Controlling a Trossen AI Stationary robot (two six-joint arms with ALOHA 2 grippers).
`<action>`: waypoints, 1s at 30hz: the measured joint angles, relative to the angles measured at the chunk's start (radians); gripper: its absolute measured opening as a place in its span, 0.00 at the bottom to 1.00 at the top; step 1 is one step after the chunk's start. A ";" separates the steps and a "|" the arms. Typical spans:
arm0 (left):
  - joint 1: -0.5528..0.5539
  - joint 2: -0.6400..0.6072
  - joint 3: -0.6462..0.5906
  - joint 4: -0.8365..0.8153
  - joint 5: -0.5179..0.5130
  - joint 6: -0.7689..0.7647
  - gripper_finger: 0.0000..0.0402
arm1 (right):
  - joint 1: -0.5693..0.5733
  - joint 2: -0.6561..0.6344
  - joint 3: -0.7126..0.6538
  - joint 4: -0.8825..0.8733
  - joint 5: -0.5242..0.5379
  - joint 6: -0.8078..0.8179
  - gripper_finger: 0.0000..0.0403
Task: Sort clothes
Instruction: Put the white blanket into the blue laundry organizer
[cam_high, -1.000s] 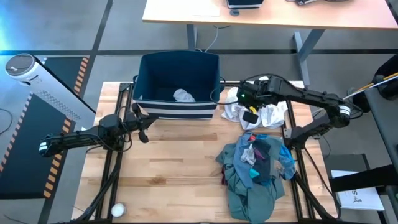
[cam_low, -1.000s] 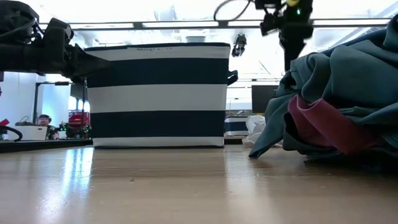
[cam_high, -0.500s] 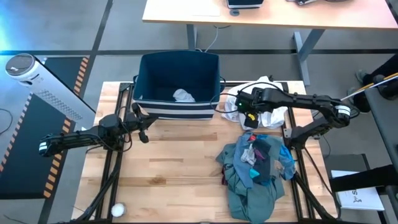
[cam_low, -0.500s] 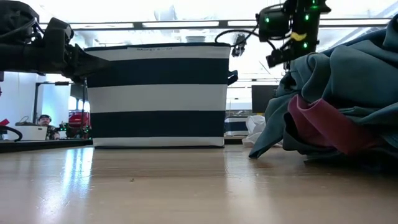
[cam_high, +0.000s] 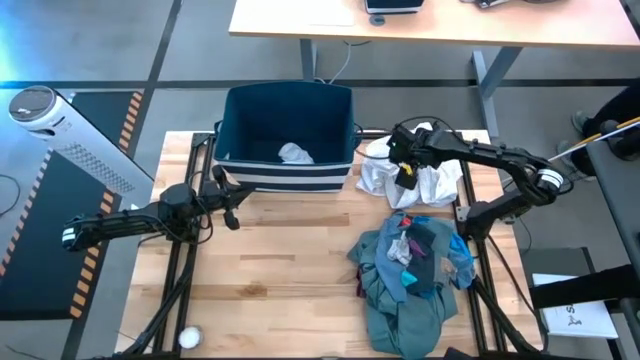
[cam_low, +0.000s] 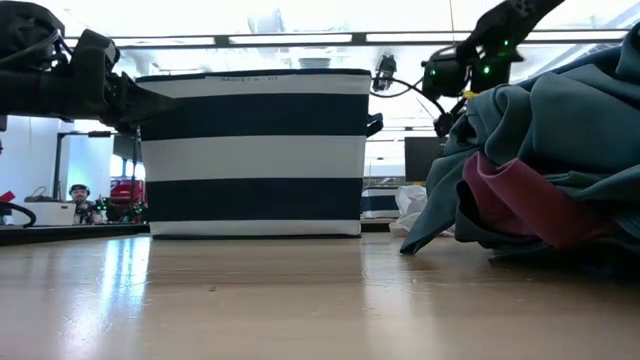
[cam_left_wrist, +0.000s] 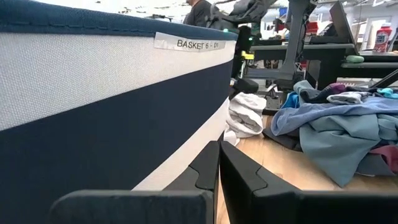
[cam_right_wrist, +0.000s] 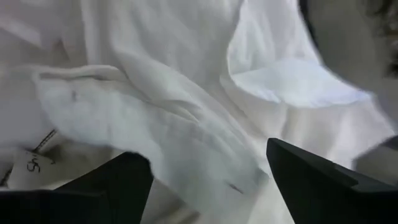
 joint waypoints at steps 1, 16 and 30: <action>0.000 0.000 0.000 0.000 0.000 0.000 0.00 | -0.015 0.009 -0.008 0.004 -0.026 0.000 0.72; 0.000 0.006 0.000 0.005 0.000 0.003 0.00 | -0.061 0.213 -0.065 0.053 -0.072 -0.011 0.37; 0.000 0.006 0.000 0.002 0.000 0.019 0.00 | -0.007 -0.011 -0.030 -0.027 -0.075 -0.011 0.01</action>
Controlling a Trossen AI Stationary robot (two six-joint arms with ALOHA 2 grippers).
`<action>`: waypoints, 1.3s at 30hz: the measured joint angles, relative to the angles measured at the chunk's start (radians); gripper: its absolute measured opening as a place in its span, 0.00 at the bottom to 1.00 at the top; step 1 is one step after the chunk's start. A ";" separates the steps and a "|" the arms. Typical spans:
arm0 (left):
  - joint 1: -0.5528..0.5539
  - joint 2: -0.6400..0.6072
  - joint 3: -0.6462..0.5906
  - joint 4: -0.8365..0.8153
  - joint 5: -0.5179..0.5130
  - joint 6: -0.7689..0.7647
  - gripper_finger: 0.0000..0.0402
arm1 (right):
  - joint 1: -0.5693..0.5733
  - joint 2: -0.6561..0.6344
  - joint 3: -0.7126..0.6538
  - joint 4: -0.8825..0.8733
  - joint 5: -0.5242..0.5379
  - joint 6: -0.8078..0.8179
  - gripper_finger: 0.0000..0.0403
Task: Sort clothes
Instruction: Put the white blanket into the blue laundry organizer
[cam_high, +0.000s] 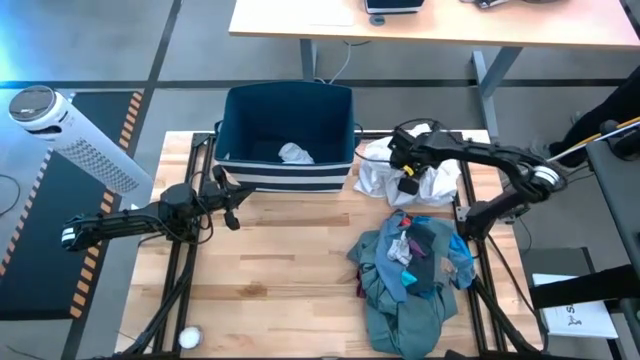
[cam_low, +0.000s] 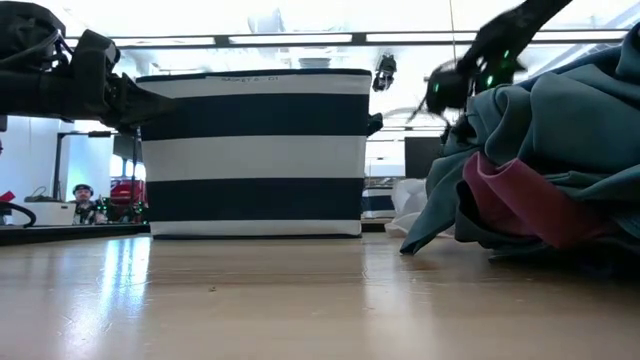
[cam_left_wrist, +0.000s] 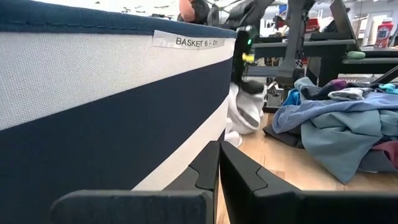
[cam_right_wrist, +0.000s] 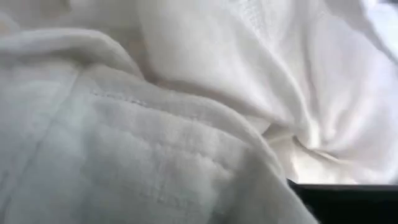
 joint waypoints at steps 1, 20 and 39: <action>0.000 0.000 0.000 0.000 0.000 0.000 0.00 | 0.004 -0.034 0.008 -0.011 0.000 0.013 0.01; 0.000 0.000 0.000 0.019 -0.009 0.006 0.00 | 0.106 -0.429 0.417 -0.075 0.226 0.179 0.00; 0.000 0.000 0.000 0.022 -0.027 0.014 0.00 | 0.279 -0.271 0.844 0.064 0.241 0.085 0.00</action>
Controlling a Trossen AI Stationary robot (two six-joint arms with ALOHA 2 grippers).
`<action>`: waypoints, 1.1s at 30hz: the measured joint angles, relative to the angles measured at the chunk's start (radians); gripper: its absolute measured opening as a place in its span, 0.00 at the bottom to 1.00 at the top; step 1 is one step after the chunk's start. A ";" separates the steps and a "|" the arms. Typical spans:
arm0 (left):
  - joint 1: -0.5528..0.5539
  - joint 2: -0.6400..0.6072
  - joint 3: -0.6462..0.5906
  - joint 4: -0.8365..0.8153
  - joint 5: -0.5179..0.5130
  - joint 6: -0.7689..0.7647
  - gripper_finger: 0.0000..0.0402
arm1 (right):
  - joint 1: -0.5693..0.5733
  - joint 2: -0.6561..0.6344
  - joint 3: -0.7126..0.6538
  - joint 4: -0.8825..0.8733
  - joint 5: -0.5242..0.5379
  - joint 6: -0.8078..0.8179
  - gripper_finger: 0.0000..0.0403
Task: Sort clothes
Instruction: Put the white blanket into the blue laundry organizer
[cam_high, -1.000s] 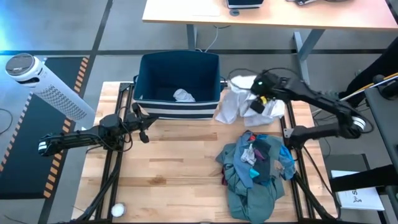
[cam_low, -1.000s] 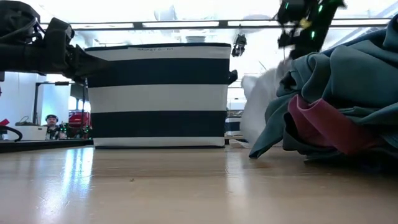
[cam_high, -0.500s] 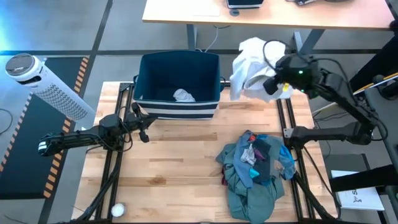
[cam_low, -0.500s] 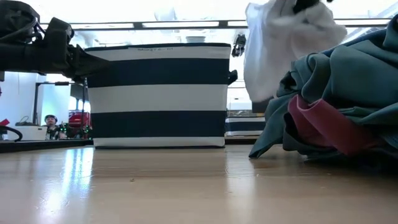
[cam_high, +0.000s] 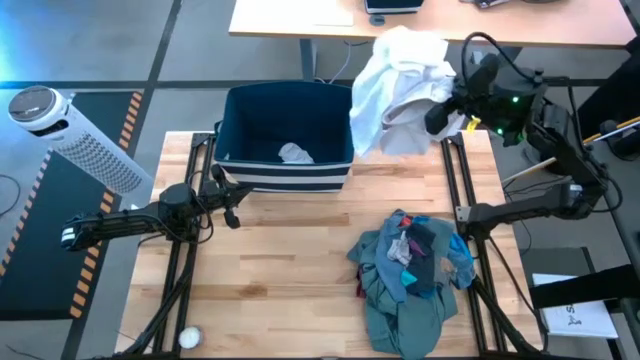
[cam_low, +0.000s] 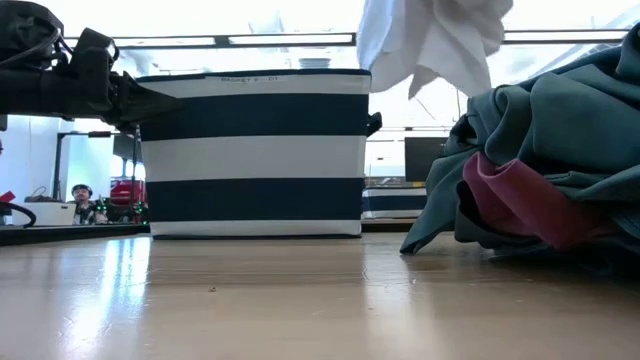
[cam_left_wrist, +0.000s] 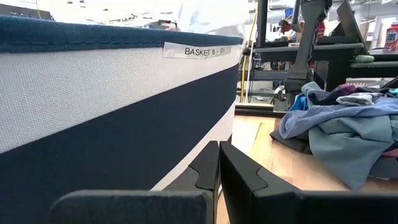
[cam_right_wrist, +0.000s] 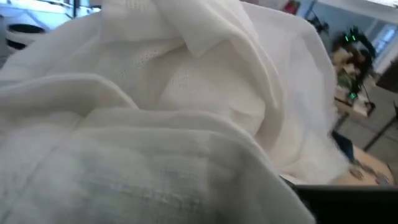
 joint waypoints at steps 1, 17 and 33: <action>0.000 0.000 0.000 0.000 0.000 0.000 0.00 | 0.009 0.020 0.026 0.000 -0.001 -0.010 0.00; 0.000 0.000 0.000 0.002 0.000 0.003 0.00 | 0.166 0.423 0.539 0.063 -0.002 -0.180 0.00; 0.000 0.001 0.000 0.003 -0.001 0.018 0.00 | 0.146 0.708 0.577 0.285 -0.011 -0.341 0.00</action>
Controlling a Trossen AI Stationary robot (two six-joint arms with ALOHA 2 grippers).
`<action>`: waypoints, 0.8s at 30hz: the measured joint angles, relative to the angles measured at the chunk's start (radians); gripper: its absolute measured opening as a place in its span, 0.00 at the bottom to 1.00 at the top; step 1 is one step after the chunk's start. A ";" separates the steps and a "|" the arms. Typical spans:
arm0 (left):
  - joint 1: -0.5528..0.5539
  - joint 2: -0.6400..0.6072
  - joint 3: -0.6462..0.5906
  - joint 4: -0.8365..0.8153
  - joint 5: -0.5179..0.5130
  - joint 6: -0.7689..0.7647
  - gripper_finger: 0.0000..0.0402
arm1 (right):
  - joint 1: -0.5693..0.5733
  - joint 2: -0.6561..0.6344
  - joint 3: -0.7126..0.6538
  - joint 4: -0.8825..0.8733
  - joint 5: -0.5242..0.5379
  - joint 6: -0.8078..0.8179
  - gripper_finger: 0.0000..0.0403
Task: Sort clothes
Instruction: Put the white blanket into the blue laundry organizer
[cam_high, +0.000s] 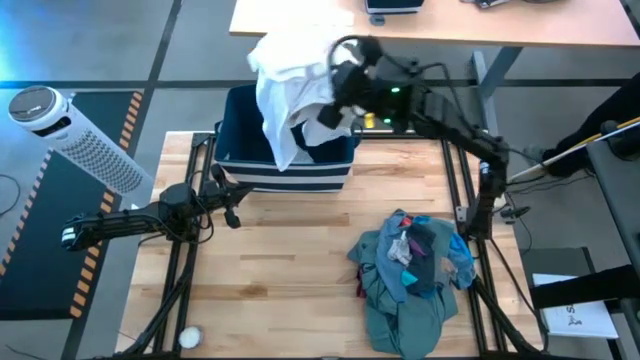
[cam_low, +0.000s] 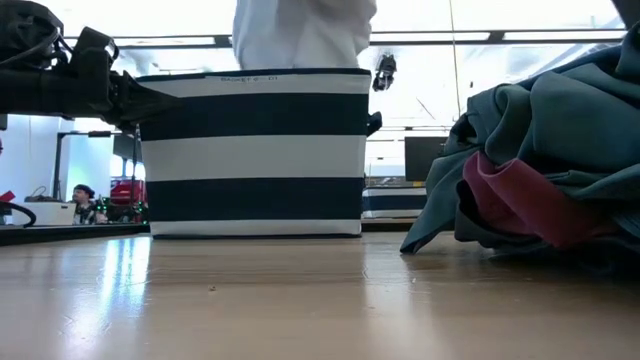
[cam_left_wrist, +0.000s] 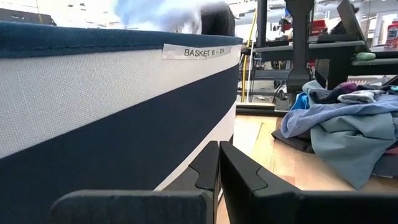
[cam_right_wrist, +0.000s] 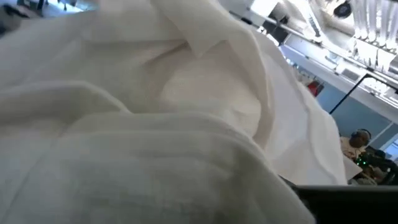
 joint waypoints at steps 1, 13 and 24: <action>0.000 -0.001 0.000 0.001 0.000 0.000 0.00 | -0.007 0.015 0.000 0.006 -0.002 0.004 0.00; 0.000 0.000 0.000 0.000 0.000 0.000 0.00 | -0.144 0.186 0.000 -0.065 -0.136 0.184 0.00; 0.000 0.001 0.000 0.004 0.000 0.020 0.00 | -0.228 0.317 0.000 -0.328 -0.370 0.309 0.00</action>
